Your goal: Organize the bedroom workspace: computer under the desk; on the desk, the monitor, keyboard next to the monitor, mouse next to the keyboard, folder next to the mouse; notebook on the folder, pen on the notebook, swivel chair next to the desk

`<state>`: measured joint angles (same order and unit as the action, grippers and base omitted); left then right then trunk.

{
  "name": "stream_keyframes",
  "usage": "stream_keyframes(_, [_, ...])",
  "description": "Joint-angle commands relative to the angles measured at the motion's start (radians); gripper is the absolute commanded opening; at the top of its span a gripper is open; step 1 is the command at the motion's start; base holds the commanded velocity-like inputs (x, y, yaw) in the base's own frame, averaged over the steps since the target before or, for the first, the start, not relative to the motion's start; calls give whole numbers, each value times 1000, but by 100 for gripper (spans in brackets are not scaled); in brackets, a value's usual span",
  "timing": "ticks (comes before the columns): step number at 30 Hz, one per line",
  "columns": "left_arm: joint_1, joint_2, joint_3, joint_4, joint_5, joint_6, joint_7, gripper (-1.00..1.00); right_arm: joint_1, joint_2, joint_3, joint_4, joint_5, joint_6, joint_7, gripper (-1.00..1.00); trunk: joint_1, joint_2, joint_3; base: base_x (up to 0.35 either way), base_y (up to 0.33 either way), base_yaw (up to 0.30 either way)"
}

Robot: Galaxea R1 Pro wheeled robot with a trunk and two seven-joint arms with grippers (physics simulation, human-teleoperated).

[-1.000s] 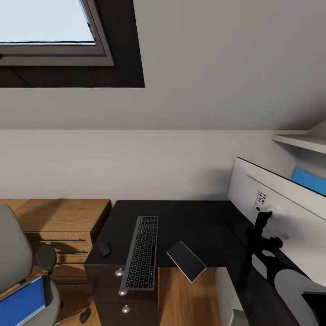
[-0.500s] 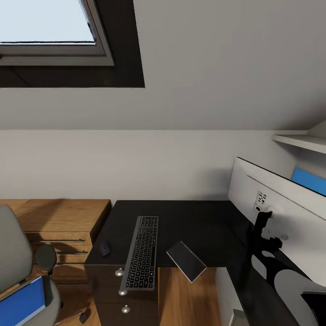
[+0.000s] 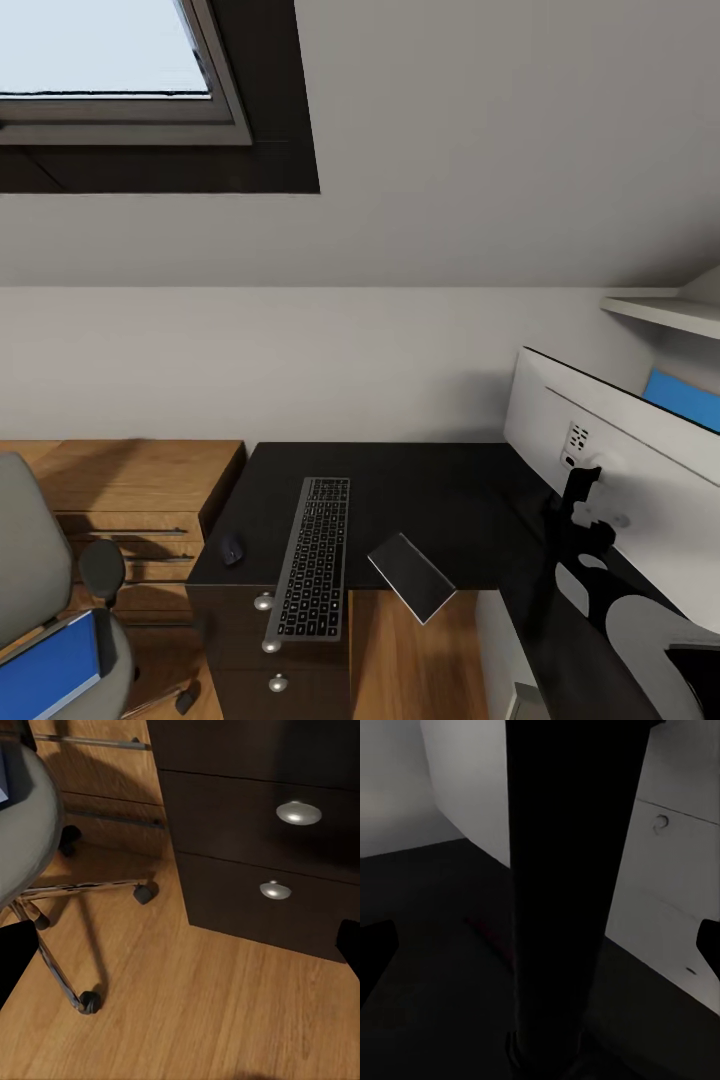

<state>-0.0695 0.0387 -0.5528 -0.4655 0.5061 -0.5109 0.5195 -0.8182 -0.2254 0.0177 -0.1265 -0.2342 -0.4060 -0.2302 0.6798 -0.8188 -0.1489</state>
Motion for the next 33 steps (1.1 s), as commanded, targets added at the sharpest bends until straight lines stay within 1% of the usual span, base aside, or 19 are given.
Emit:
stream_keyframes(1, [-1,1,-9,-1,6,-3,7,100,-1,0,2,1,-5,-3,0,100,0,-1,-2,0,0,0])
stream_keyframes(11, [-1,1,-9,-1,6,-3,6,100,-1,0,2,1,-5,-2,1,100,0,-1,-2,3,0,0])
stream_keyframes(20, [-1,1,-9,-1,6,-4,6,100,-1,-1,1,1,-5,1,0,100,0,-1,-2,124,0,0])
stream_keyframes(30, [-1,1,-9,0,6,-3,5,100,-1,-3,0,-1,-5,2,0,100,0,-1,-2,20,0,0])
stream_keyframes(33, [-1,1,-9,-1,6,-3,5,100,-1,-6,-1,0,-11,2,-1,100,0,-1,-2,1,0,0])
